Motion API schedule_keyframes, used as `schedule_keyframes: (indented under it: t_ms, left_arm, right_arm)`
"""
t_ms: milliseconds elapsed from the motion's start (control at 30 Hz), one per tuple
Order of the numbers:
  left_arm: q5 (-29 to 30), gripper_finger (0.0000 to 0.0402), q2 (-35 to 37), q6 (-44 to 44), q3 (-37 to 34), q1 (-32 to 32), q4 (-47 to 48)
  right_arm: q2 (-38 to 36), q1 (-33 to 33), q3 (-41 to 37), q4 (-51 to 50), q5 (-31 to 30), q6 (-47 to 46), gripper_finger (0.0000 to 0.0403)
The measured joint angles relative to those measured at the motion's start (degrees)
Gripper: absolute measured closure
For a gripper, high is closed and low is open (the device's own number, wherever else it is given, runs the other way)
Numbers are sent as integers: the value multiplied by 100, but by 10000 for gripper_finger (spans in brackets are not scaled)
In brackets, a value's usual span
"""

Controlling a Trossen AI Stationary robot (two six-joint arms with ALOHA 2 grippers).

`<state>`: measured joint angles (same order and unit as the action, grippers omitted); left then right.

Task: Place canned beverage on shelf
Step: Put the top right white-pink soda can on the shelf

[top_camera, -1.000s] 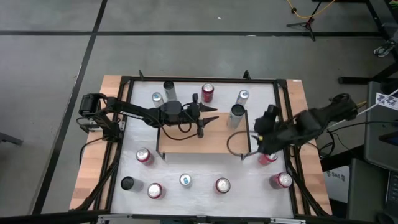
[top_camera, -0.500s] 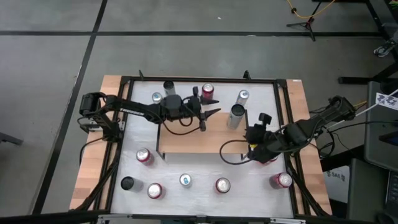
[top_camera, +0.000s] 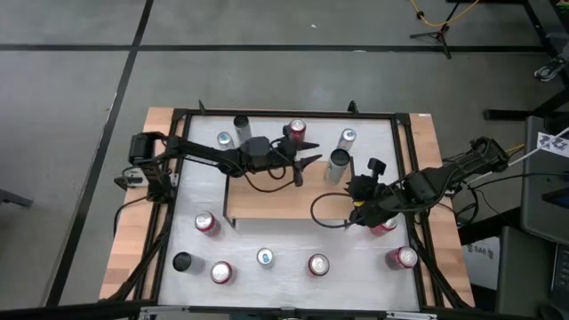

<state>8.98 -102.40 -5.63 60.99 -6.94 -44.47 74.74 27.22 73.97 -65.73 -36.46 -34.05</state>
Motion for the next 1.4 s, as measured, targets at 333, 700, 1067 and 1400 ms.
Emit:
schedule_keyframes:
  t_ms: [333, 700, 1067, 1400]
  left_arm:
    - [-96, 258, -503, 4, 521, -27, 75]
    - [-94, 258, -499, -83, 529, 42, 339]
    - [-49, 258, -493, -96, 529, 196, 339]
    - [96, 258, -491, -101, 529, 361, 374]
  right_arm:
    - [13, -375, 2, 49, -44, 3, 346]
    - [13, -961, 2, -14, -46, 5, 346]
    - [11, -960, 2, -178, -9, -3, 346]
    - [11, -962, 2, -483, -9, -198, 346]
